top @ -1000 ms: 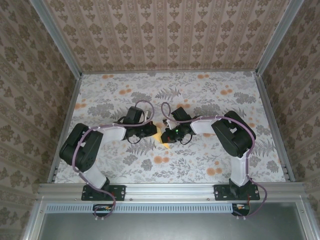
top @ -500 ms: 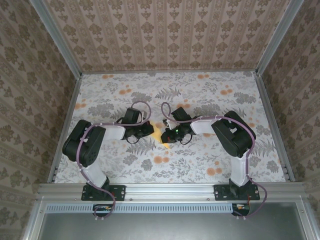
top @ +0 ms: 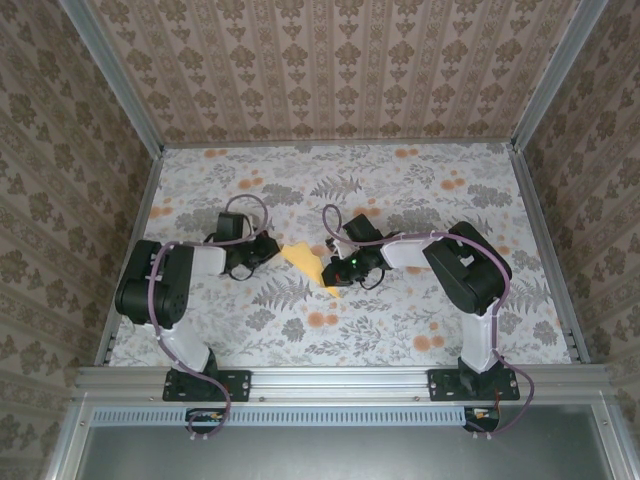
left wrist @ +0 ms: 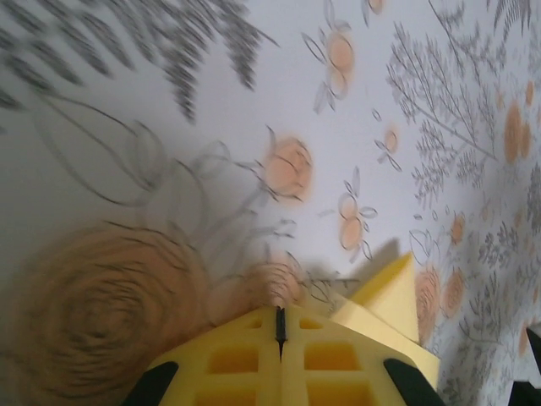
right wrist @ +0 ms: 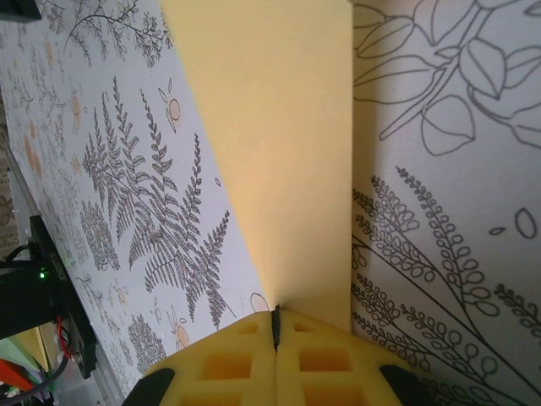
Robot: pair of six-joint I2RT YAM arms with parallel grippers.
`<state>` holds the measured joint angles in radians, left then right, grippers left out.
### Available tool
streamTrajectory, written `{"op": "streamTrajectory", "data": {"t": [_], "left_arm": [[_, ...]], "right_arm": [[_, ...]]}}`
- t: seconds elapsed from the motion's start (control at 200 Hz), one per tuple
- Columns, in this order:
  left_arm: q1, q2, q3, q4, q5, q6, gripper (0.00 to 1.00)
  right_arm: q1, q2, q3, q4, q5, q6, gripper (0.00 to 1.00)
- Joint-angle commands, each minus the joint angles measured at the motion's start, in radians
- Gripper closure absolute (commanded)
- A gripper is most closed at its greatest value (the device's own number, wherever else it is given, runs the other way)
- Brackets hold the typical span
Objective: Fold a paper plane with a square sheet of paper (pick it up from the middle)
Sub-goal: Fold the wing for the fifth time at the center of the table, then turn over a paper plane at the center of the table.
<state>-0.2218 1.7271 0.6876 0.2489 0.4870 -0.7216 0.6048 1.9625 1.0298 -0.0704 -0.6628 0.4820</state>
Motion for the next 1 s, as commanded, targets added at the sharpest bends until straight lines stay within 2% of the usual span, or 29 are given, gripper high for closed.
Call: {"op": "streamTrajectory", "data": {"t": [0.0,0.17,0.3,0.415,0.575,0.675,0.775,0.805,0.91,0.995], "left_arm": [[0.064,0.036,-0.012,-0.065,-0.118,0.047,0.98],[0.061,-0.037,0.008,-0.115,-0.097,0.048,0.97],[0.027,-0.132,0.009,-0.199,-0.131,0.042,0.90],[-0.026,-0.221,0.012,-0.304,-0.205,0.037,0.78],[-0.116,-0.301,0.063,-0.485,-0.322,0.024,0.56],[-0.175,-0.317,0.101,-0.569,-0.368,-0.002,0.44],[-0.228,-0.317,0.134,-0.633,-0.419,-0.042,0.29],[-0.272,-0.313,0.147,-0.649,-0.433,-0.057,0.25],[-0.354,-0.286,0.190,-0.696,-0.485,-0.128,0.14],[-0.415,-0.246,0.237,-0.708,-0.504,-0.170,0.09]], "right_arm": [[0.004,0.051,-0.071,-0.204,0.105,0.016,0.98],[0.006,-0.001,-0.046,-0.161,0.069,0.050,0.95],[0.007,-0.086,-0.005,-0.119,0.057,0.088,0.86],[0.006,-0.173,0.018,-0.115,0.104,0.098,0.69],[-0.017,-0.299,-0.010,-0.130,0.251,0.089,0.50],[-0.062,-0.357,-0.034,-0.158,0.328,0.078,0.42],[-0.126,-0.392,-0.061,-0.160,0.336,0.056,0.35],[-0.140,-0.401,-0.071,-0.156,0.341,0.049,0.33],[-0.173,-0.424,-0.095,-0.150,0.373,0.028,0.25],[-0.184,-0.428,-0.107,-0.141,0.392,0.026,0.20]]}}
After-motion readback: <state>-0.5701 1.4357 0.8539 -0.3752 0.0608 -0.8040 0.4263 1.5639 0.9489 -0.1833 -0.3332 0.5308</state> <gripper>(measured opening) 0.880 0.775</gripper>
